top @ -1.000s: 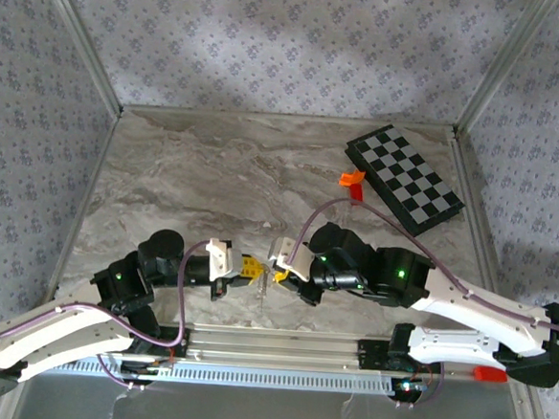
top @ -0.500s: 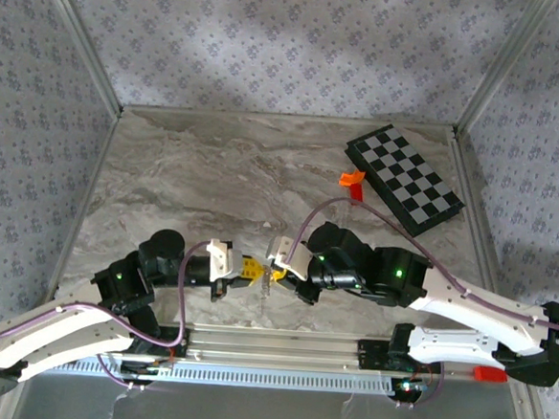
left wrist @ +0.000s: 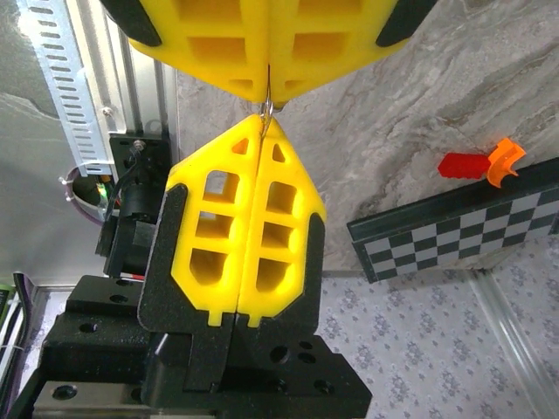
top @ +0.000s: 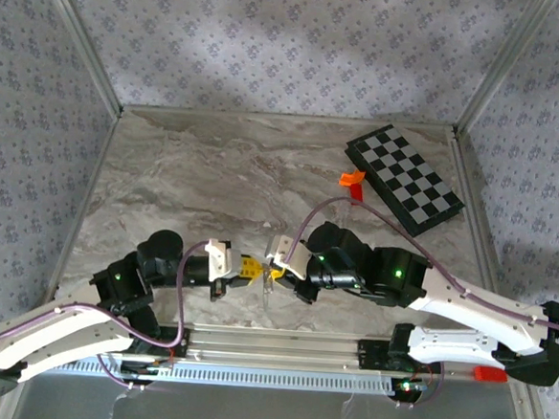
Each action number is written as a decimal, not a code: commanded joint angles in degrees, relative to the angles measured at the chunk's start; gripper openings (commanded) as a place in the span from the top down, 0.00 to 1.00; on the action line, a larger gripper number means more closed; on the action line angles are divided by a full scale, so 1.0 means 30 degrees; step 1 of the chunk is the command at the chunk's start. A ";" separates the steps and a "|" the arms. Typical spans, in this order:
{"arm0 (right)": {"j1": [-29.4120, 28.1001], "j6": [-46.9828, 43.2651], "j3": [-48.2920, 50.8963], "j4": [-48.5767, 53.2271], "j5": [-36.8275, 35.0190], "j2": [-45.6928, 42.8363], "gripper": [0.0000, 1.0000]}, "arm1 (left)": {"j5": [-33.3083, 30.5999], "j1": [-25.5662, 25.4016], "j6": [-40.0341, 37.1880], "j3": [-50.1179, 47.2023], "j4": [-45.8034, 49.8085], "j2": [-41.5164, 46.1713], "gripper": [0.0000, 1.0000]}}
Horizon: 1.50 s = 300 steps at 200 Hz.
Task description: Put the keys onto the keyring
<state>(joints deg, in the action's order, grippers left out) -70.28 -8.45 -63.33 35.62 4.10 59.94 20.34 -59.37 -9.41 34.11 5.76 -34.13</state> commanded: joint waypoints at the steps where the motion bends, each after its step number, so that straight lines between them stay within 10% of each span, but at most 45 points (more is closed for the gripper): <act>1: -0.0157 -0.0055 -0.0218 0.0605 -0.0426 -0.0140 1.00 | -0.0448 -0.0072 -0.0003 0.0060 -0.0967 0.0476 1.00; 300: -0.0538 -0.0612 -0.0529 -0.0198 -0.0296 0.0050 1.00 | -0.0152 -0.0066 -0.0065 0.0137 -0.1043 0.0129 1.00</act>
<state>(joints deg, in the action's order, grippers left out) -71.42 -9.17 -63.33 35.68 2.35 60.29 19.70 -59.37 -9.41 33.98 5.74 -33.91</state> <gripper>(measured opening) 0.052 0.046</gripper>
